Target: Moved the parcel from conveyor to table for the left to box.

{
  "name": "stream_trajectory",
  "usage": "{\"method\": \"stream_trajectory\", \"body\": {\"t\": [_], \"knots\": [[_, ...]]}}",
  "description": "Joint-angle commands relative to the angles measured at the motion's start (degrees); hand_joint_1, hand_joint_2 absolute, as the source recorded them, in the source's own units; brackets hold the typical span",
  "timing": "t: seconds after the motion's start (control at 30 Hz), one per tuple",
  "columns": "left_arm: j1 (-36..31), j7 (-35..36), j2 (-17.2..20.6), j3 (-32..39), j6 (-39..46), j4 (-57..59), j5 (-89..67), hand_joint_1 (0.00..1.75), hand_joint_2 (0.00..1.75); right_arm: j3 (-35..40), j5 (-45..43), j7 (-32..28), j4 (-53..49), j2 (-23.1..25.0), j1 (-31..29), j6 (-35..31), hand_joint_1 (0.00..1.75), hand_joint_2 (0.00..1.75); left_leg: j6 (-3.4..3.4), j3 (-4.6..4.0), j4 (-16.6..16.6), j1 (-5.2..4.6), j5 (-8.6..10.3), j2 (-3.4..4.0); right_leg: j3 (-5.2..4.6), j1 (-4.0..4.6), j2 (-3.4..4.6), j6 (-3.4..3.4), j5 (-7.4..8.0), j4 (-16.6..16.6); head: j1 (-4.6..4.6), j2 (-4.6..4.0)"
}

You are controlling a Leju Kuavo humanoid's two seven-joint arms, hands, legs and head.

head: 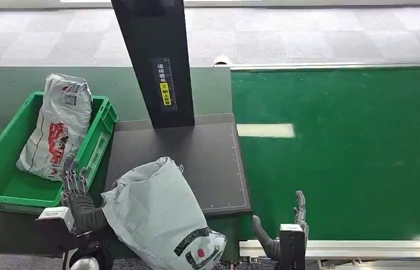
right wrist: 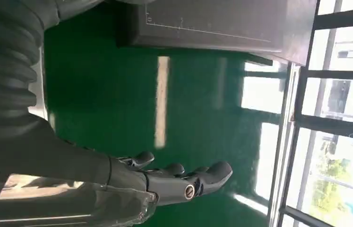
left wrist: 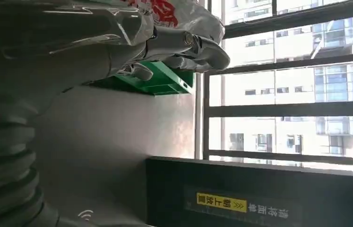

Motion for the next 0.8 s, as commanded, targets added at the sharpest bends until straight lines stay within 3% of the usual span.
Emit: {"method": "stream_trajectory", "body": {"t": [0.03,0.43,0.8], "knots": [[1.4,-1.0,1.0,0.6,0.5,-2.9,1.2,1.75,1.75,0.9,-0.8,-0.4,4.1,-2.0,-1.9,0.1,0.00,1.75,0.04,0.07,0.0,0.00,-0.02,0.07,0.07,0.02,-0.02,-0.03,0.00,0.0,0.00,0.00],[0.7,-1.7,1.5,0.0,0.0,-1.9,1.8,1.75,1.75,-0.1,-0.3,0.3,3.8,-1.8,-2.8,1.0,0.00,1.75,0.04,0.11,-0.1,-0.02,0.01,0.00,0.12,0.00,-0.09,-0.03,0.01,-0.1,0.00,0.00],[2.6,-1.1,2.4,-1.0,-1.3,-11.2,-0.1,1.75,1.75,-3.9,2.3,0.3,2.4,0.3,-1.4,3.1,0.00,1.75,0.07,0.13,0.0,-0.02,-0.01,-0.05,0.16,0.01,-0.19,-0.05,-0.03,0.0,0.00,0.00]]}}
